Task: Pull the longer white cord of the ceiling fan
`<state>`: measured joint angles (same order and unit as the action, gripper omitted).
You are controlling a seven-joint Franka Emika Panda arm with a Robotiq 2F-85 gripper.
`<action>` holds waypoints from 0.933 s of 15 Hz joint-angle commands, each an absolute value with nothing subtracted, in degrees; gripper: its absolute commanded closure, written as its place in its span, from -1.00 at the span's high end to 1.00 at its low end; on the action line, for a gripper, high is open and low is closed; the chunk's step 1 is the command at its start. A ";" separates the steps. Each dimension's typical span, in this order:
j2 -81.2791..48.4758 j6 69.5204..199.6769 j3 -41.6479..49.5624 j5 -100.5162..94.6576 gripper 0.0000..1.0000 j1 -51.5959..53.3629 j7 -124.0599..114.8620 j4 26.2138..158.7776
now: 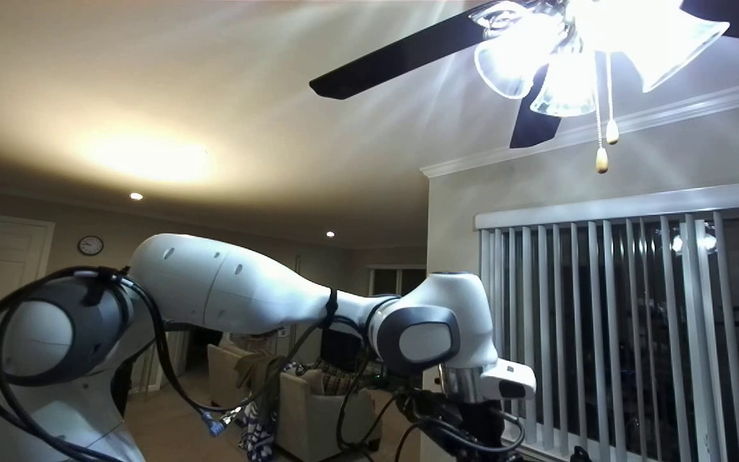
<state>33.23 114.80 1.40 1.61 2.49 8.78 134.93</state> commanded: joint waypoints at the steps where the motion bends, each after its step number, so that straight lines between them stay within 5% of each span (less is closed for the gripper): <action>1: 34.07 115.41 -0.32 -1.86 1.00 4.27 13.03 130.83; 14: 34.55 115.21 -3.42 -7.80 1.00 7.26 13.48 123.44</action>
<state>34.63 115.35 -3.48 -7.73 7.14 13.56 123.62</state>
